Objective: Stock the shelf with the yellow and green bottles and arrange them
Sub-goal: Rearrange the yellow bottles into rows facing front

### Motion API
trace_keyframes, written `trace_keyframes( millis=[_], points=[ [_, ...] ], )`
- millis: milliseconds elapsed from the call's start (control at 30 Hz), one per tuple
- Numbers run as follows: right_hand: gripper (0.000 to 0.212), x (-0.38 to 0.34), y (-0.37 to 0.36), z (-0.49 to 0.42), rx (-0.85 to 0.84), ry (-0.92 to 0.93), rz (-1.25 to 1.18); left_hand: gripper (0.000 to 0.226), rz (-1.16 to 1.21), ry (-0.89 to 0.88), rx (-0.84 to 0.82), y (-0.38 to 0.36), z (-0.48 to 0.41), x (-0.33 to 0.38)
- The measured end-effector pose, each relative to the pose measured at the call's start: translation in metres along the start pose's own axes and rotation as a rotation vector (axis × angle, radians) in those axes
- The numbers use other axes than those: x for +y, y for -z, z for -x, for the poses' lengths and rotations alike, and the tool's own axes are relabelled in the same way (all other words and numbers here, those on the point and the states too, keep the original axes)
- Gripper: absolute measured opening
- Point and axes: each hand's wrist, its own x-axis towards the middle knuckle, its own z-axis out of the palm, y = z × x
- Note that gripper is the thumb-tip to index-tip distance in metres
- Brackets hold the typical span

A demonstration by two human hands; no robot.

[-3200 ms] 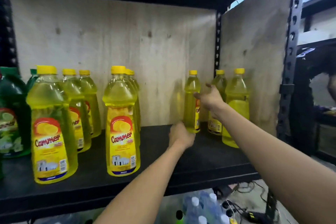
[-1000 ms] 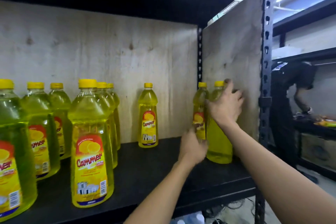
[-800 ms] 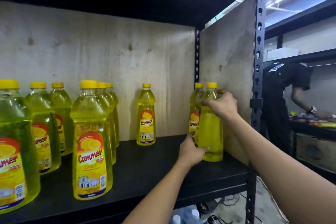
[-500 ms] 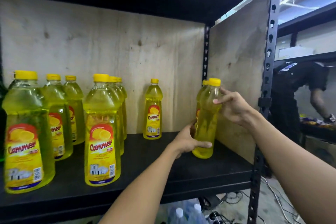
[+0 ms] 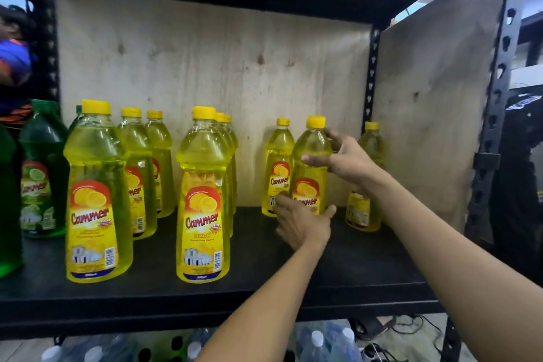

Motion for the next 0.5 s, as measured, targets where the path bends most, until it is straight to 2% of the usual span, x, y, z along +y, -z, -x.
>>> trace_keyframes(
  millis=[67,167,233,333,433,500],
  points=[
    [0.084,0.004,-0.009,-0.008,-0.02,-0.037,-0.185,0.113,-0.022,0.002,0.022,0.01,-0.015,-0.012],
    [0.068,0.003,-0.027,-0.024,-0.145,-0.08,-0.35,0.111,0.018,0.035,-0.12,0.019,-0.037,-0.028],
    [0.062,0.001,-0.036,-0.036,-0.218,-0.109,-0.385,0.107,0.019,0.044,-0.171,0.022,-0.043,-0.036],
    [0.062,0.003,-0.041,-0.047,-0.263,-0.139,-0.435,0.107,-0.025,0.029,-0.116,0.024,-0.046,-0.042],
    [0.054,0.01,-0.043,-0.05,-0.287,-0.127,-0.368,0.111,-0.106,0.012,-0.1,0.025,-0.049,-0.041],
    [0.057,0.011,-0.044,-0.049,-0.282,-0.131,-0.343,0.107,-0.141,-0.008,-0.12,0.026,-0.051,-0.042]
  ],
)
